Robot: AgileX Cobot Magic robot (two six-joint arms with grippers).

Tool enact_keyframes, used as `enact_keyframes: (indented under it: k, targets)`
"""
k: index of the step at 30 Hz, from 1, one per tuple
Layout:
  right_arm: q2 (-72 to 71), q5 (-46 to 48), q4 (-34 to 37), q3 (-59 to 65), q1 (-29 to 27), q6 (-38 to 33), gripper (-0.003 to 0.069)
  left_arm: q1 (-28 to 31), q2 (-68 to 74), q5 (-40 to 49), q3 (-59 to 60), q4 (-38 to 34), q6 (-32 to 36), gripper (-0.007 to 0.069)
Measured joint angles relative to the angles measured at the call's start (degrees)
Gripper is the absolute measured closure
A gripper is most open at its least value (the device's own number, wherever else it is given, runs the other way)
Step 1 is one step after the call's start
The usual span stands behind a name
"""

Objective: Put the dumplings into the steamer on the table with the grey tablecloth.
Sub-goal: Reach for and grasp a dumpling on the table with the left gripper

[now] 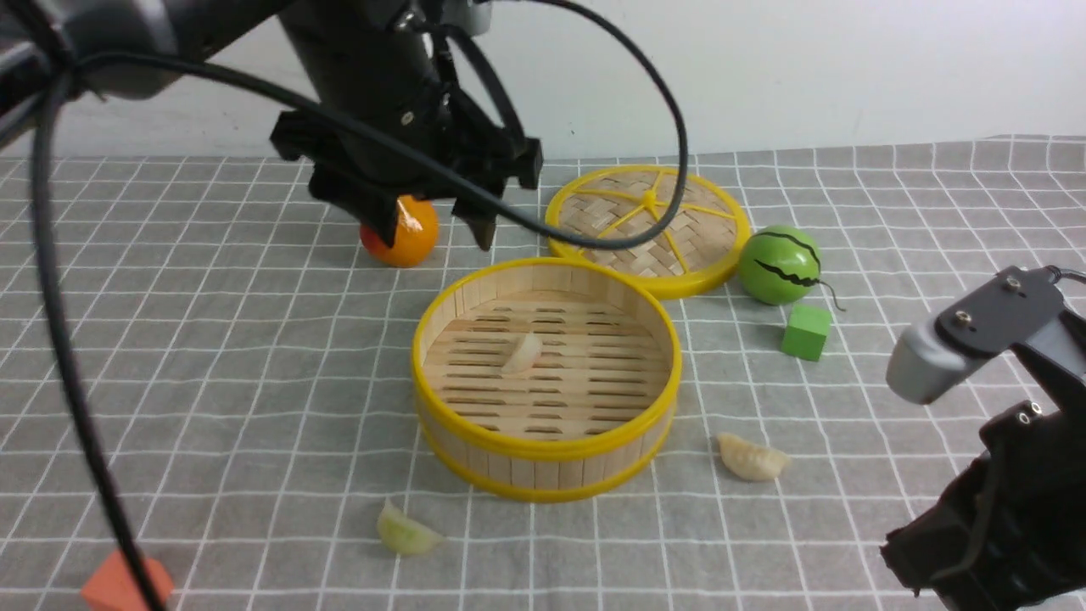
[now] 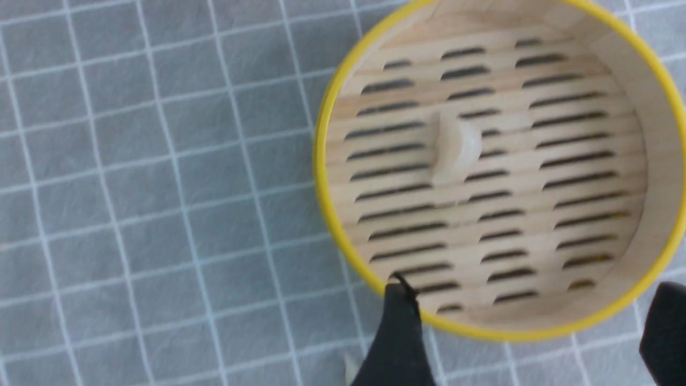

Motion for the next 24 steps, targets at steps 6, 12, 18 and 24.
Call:
enact_keyframes:
  k: [6, 12, 18, 24]
  targets:
    - [0.0, 0.1, 0.4, 0.0, 0.0, 0.0, 0.0626, 0.0, -8.48, -5.41, 26.54, -2.49, -5.11, 0.0071]
    - [0.0, 0.1, 0.94, 0.0, 0.0, 0.0, 0.0618, 0.0, -6.88, -16.69, 40.4, -3.92, -12.64, 0.0071]
    - [0.0, -0.06, 2.3, 0.0, 0.0, -0.57, 0.0617, 0.0, -2.25, -25.33, 42.0, -3.92, -17.97, 0.0071]
    - [0.0, 0.04, 3.56, 0.0, 0.0, -2.14, 0.0612, 0.0, 2.79, -29.84, 42.0, -3.92, -19.97, 0.0071]
